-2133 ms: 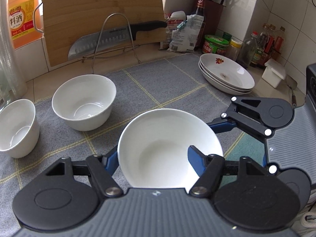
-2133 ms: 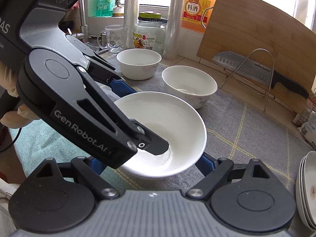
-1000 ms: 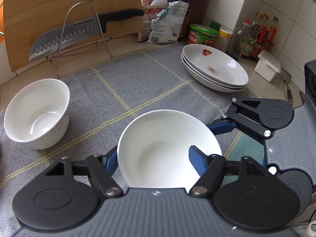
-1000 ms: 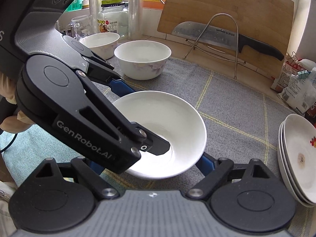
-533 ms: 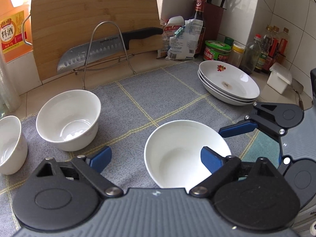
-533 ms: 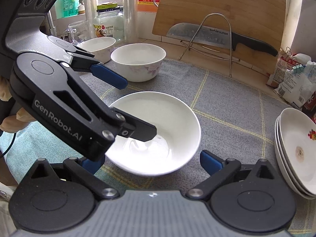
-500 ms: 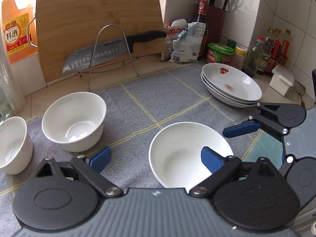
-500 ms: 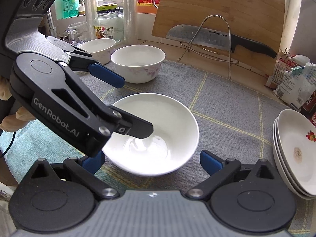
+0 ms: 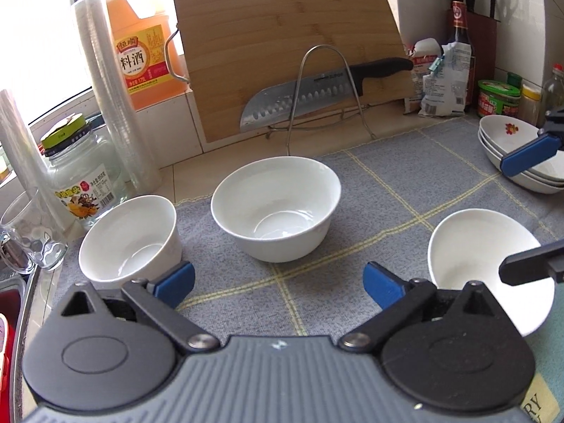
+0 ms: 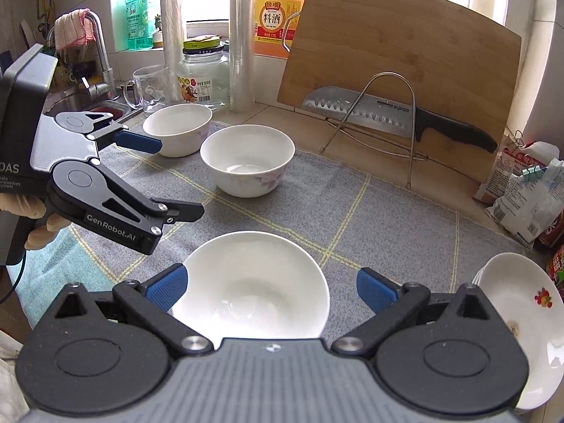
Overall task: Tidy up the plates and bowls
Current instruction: 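Close the right gripper on the rim of the white bowl, then lift and carry the white bowl with the right gripper toward another bowl, then lower the held bowl into the other white bowl with the right gripper, then open the right gripper and pull it back from the bowl stack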
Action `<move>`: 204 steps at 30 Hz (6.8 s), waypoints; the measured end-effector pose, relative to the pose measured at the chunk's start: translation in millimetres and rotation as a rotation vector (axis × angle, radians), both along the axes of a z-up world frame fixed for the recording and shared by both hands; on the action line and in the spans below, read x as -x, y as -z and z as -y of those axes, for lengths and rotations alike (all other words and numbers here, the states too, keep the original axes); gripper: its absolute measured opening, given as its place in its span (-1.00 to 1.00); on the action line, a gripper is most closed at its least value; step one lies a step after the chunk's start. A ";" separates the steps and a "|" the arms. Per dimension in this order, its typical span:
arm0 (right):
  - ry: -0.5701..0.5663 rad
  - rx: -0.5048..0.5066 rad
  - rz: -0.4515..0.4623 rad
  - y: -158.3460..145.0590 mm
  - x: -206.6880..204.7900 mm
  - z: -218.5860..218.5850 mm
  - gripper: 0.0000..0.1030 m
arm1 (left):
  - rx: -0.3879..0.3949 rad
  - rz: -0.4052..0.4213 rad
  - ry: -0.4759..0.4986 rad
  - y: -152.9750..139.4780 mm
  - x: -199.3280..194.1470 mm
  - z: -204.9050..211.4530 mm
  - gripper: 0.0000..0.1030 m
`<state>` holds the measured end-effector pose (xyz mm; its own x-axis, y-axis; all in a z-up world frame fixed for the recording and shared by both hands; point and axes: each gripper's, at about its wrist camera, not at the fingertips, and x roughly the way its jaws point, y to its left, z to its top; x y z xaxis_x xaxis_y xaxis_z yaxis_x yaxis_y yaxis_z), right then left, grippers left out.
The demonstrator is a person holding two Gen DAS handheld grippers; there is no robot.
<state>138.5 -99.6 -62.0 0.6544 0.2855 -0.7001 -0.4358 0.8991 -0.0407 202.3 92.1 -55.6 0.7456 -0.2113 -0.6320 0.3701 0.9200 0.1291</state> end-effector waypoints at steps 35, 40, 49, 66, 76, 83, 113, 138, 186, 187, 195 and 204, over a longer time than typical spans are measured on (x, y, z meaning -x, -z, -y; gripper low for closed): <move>-0.232 -0.053 -0.138 24.1 -181.0 -56.1 1.00 | 0.052 -0.014 -0.021 26.9 -51.2 7.9 0.85; -0.249 -0.055 -0.153 28.8 -188.9 -62.9 1.00 | 0.078 -0.019 -0.004 25.7 -51.4 5.9 0.68; -0.269 -0.074 -0.193 32.1 -199.6 -69.1 0.80 | 0.083 -0.018 -0.001 25.8 -49.4 6.1 0.63; -0.248 -0.105 -0.251 30.6 -208.3 -68.2 0.61 | 0.085 -0.021 0.005 25.2 -49.0 4.9 0.63; -0.244 -0.122 -0.258 24.2 -204.4 -64.8 0.61 | 0.073 -0.027 0.024 15.4 -44.4 4.9 0.63; -0.248 -0.131 -0.242 9.8 -186.9 -60.4 0.61 | 0.075 -0.037 0.034 0.9 -30.1 7.2 0.63; -0.153 -0.126 -0.164 -33.1 -65.6 -3.0 0.62 | 0.076 -0.037 0.195 -36.2 53.1 49.4 0.63; -0.053 -0.112 -0.221 -6.0 -21.1 23.8 0.62 | 0.050 -0.096 0.288 -24.1 83.8 76.9 0.63; -0.030 -0.125 -0.232 4.4 -26.2 28.5 0.74 | 0.029 -0.111 0.314 -16.7 74.4 79.8 0.76; -0.031 -0.127 -0.230 3.4 -26.5 28.8 0.75 | 0.026 -0.106 0.316 -17.4 75.1 79.0 0.77; -0.034 -0.124 -0.201 -0.4 -24.7 25.4 1.00 | 0.042 -0.065 0.327 -28.9 81.4 60.4 0.88; -0.032 -0.073 -0.190 8.3 -26.1 9.7 1.00 | 0.048 -0.071 0.289 -27.2 81.9 44.8 0.89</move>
